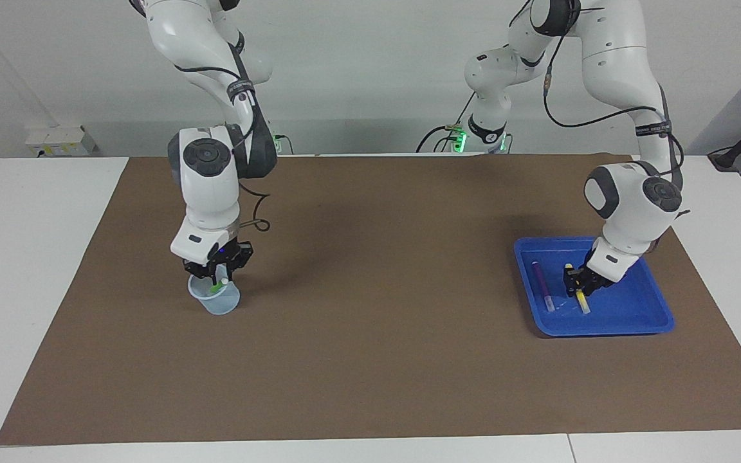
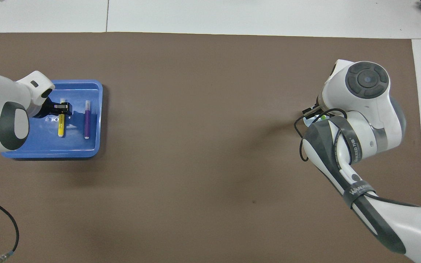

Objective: Right arm passes pens to left for tray arrangement
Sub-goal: 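Lift the left gripper up from the tray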

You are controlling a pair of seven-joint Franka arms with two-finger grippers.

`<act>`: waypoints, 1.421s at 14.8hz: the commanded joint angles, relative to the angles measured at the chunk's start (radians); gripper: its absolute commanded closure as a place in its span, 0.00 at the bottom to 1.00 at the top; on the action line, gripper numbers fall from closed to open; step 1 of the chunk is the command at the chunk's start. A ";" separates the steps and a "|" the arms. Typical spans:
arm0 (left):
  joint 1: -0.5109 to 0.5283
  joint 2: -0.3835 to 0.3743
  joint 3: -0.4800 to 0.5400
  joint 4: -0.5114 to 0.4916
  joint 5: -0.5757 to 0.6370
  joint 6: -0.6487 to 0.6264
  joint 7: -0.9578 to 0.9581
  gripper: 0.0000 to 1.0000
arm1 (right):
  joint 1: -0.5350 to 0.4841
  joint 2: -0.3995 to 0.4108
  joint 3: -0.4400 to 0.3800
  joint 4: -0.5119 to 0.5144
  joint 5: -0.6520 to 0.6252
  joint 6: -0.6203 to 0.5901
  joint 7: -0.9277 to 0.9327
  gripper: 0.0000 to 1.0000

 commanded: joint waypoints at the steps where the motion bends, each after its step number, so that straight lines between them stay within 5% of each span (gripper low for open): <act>1: 0.008 -0.013 -0.003 -0.020 0.017 0.014 -0.011 0.52 | -0.004 0.003 0.008 -0.004 0.016 0.024 0.039 0.68; 12: -0.007 -0.014 -0.003 0.184 0.002 -0.266 -0.021 0.52 | -0.010 0.012 0.008 -0.007 0.016 0.031 0.036 0.72; 17: -0.037 -0.067 -0.023 0.196 -0.044 -0.368 -0.227 0.46 | -0.008 0.012 0.008 -0.001 0.014 0.016 0.031 0.88; 21: -0.116 -0.094 -0.025 0.192 -0.087 -0.393 -0.502 0.40 | -0.007 0.008 0.008 0.054 0.016 -0.068 0.022 0.88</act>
